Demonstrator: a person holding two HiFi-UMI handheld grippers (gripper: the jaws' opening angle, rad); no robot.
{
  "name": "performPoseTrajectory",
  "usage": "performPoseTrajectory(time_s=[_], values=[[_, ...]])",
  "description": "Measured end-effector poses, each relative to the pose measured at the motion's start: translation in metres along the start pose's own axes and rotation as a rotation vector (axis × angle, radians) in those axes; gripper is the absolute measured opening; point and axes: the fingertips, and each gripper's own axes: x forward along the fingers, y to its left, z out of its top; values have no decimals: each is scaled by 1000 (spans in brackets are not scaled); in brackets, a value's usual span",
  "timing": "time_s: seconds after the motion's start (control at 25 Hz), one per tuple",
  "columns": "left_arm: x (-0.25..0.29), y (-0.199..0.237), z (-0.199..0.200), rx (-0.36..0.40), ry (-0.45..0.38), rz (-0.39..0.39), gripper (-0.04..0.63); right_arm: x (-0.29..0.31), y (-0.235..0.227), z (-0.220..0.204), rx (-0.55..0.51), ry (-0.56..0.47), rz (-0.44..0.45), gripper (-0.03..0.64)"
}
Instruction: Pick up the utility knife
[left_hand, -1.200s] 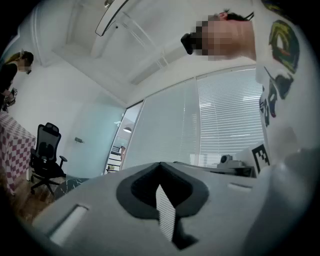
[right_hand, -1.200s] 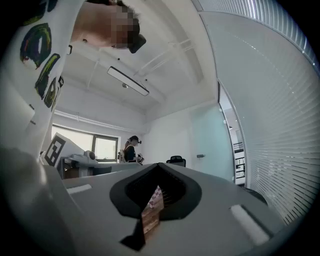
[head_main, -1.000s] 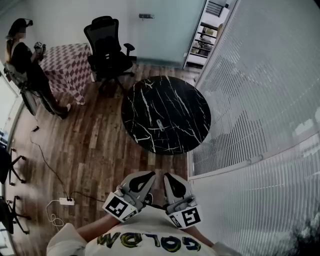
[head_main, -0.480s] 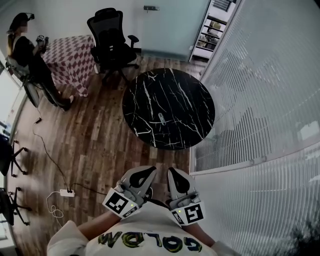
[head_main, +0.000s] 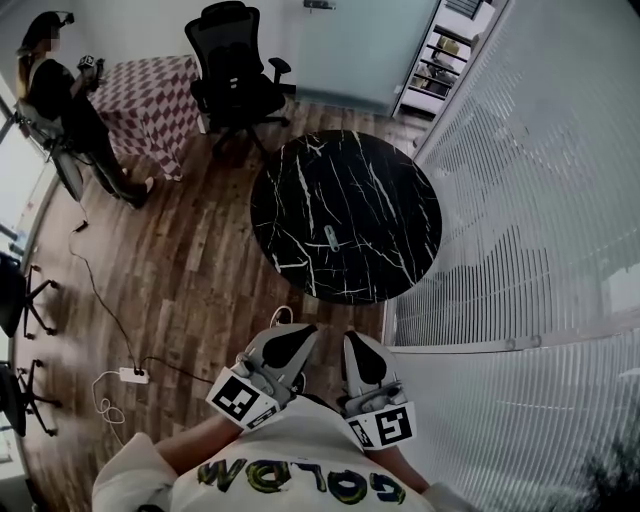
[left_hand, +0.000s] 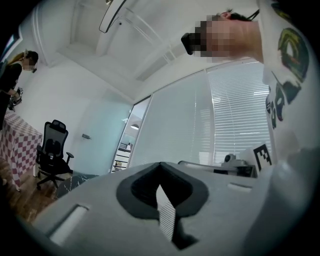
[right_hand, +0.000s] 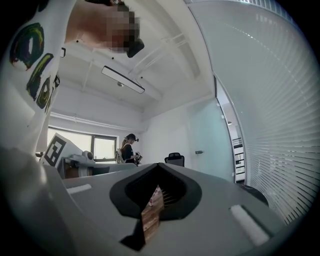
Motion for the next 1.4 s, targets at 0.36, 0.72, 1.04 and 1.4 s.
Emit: performPoseTrajectory(time_s=[0.36,0.72,1.04,1.4], values=[[50,72,7,-22,-11,-2,3,79,-39,-17,-18,47,7,2],[99,160,35,-16,-12,-42,3,181,-75,-3,-41,29,-17,2],[131,211,49,-13,-18,-80,3,234,-97,6,-52,-8,-60,2],[162,223,42,-36,11,-102,3,249,-126,3,-38,7,-87,2]])
